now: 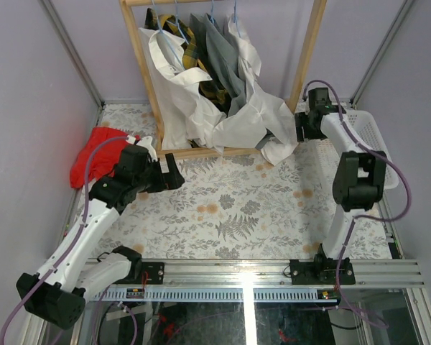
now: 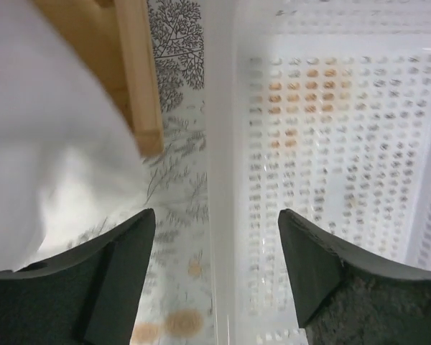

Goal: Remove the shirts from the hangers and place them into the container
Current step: Move the bin to the corner of the board, then pick up the hanger from the clothesline.

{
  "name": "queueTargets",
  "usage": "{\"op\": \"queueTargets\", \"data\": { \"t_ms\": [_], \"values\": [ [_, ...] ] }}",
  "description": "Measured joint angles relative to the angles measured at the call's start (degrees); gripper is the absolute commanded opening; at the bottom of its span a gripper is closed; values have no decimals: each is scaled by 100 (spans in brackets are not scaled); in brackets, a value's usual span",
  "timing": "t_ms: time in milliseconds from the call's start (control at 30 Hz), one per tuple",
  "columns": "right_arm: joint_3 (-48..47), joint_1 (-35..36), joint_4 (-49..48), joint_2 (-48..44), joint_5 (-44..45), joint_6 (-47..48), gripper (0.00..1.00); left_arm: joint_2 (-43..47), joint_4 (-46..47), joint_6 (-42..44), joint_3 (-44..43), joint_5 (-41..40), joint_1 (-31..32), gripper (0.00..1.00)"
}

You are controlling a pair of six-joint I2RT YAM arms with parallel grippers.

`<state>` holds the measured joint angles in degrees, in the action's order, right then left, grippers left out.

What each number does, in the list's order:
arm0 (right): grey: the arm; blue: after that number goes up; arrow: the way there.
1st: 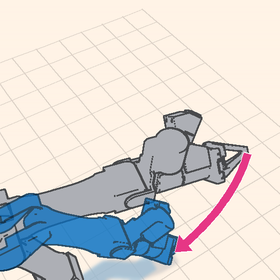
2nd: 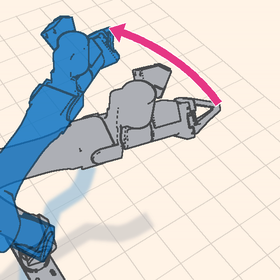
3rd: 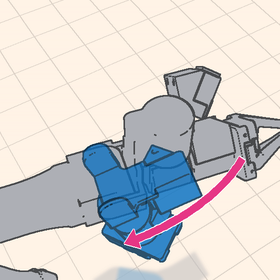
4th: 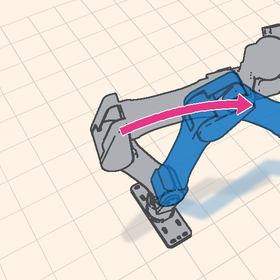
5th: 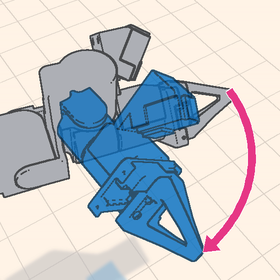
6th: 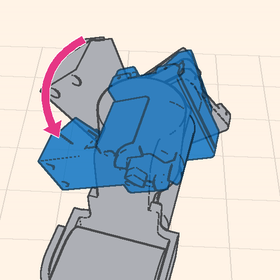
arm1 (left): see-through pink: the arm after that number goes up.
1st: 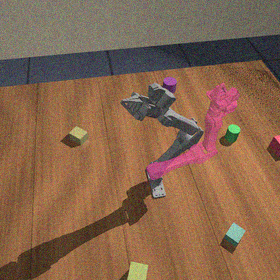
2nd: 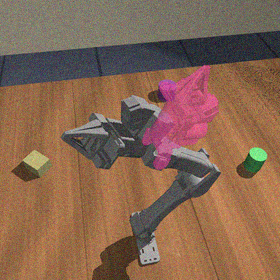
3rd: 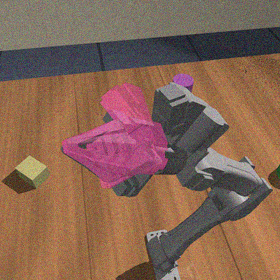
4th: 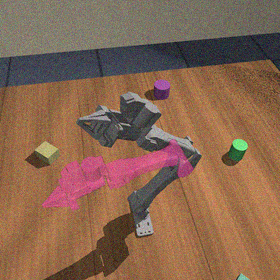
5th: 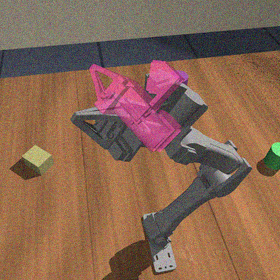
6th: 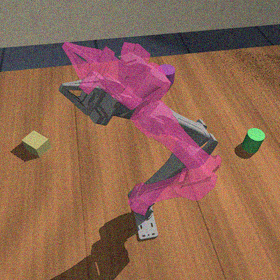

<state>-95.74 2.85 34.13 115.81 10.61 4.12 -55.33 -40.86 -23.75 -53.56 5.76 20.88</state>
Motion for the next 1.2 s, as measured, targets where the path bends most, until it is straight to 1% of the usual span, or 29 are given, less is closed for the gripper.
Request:
{"op": "queueTargets", "data": {
  "t_ms": [133, 267, 367, 467, 533, 633, 767, 833, 967, 1133, 1200],
  "values": [
    [437, 2, 83, -1272, -260, -350, 82, 216, -2, -188, 0, -59, 0, 100],
    [422, 2, 59, -2343, -1047, -909, 82, 396, -4, -330, 0, -131, 0, 100],
    [407, 22, -111, -2874, -1880, -1572, 81, 420, -39, -385, -13, -188, 0, 100],
    [339, 186, -271, -3106, -2350, -2168, 82, 420, -168, -417, -87, -243, 0, 100],
    [79, 485, -275, -3099, -2406, -2430, 81, 426, -216, -450, -144, -297, 0, 100],
    [-629, 1088, -240, -2938, -2367, -2680, 80, 463, -267, -494, -184, -345, 0, 100],
    [-1429, 1609, -219, -2754, -2225, -2839, 79, 551, -323, -555, -184, -348, 0, 100],
    [-1692, 1735, -214, -2684, -2159, -2883, 78, 577, -326, -579, -184, -348, 0, 100],
    [-2079, 1910, -221, -2424, -1895, -2966, 72, 579, -330, -605, -184, -343, 0, 100],
    [-2918, 2031, -17, -1521, -1565, -3036, 69, 595, -354, -612, -184, -341, 0, 100],
    [-3209, 2085, 59, -1178, -1469, -3042, 62, 625, -409, -612, -184, -385, 0, 100]
  ]
}}
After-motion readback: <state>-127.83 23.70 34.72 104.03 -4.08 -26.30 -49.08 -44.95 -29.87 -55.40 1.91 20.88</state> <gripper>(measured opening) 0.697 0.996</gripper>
